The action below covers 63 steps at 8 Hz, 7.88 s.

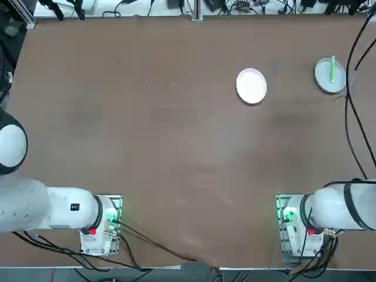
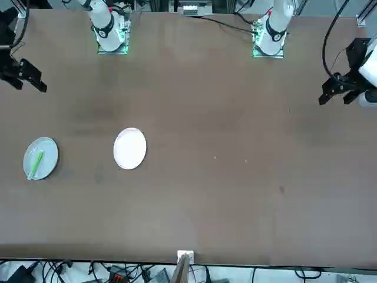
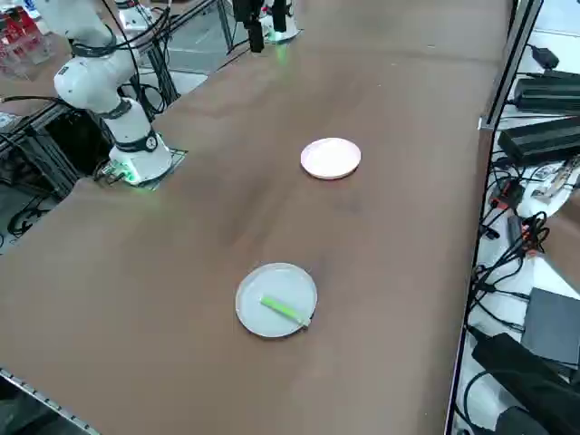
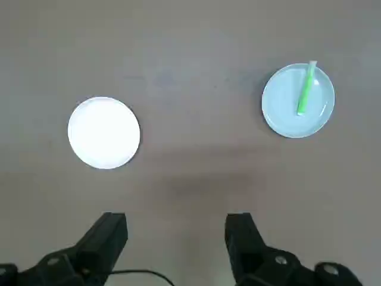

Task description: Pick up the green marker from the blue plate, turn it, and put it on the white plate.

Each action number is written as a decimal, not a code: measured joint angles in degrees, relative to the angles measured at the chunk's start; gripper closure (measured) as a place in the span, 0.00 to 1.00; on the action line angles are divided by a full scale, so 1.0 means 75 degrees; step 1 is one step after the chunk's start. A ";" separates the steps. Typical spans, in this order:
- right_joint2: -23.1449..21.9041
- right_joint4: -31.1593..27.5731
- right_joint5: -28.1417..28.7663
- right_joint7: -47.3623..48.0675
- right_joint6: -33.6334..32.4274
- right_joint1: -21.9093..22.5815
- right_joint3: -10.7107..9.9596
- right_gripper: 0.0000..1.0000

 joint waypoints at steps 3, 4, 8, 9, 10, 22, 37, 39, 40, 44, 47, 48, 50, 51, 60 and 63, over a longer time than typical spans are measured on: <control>0.0005 0.0000 0.0002 -0.0009 0.0019 0.0003 0.0027 0.00; 0.0021 0.0000 0.0002 -0.0010 0.0021 0.0001 0.0026 0.00; 0.0320 0.0014 -0.0005 -0.0010 0.0297 -0.0087 -0.0096 0.00; 0.0449 0.0028 -0.0007 -0.0010 0.0456 -0.0226 -0.0150 0.00; 0.0617 0.0032 -0.0020 -0.0023 0.0690 -0.0453 -0.0182 0.00; 0.4242 -0.0976 -0.0050 -0.3054 0.6008 -0.3241 -0.0222 0.03; 0.5780 -0.0638 0.0718 -0.3182 0.7869 -0.3437 -0.0092 0.85; 0.5680 -0.0491 0.0741 -0.3173 0.7765 -0.3413 0.0097 0.85; 0.5452 -0.0351 0.0758 -0.3121 0.7402 -0.3340 0.0195 0.85; 0.3926 -0.0048 0.0799 -0.1809 0.5314 -0.2310 0.0297 0.85; 0.3341 -0.0057 0.0804 0.0021 0.4350 -0.1429 0.0314 0.85; 0.3301 -0.0071 0.0803 0.0741 0.4163 -0.1109 0.0319 0.85; 0.3336 -0.0235 0.0803 0.2278 0.3882 -0.0431 0.0330 0.85; 0.3412 -0.0407 0.0802 0.3142 0.3860 -0.0027 0.0330 0.85; 0.4610 -0.1195 0.0801 1.0330 0.4824 0.1936 0.0323 0.85; 0.4731 -0.1352 0.0801 1.0832 0.4952 0.2006 0.0322 0.85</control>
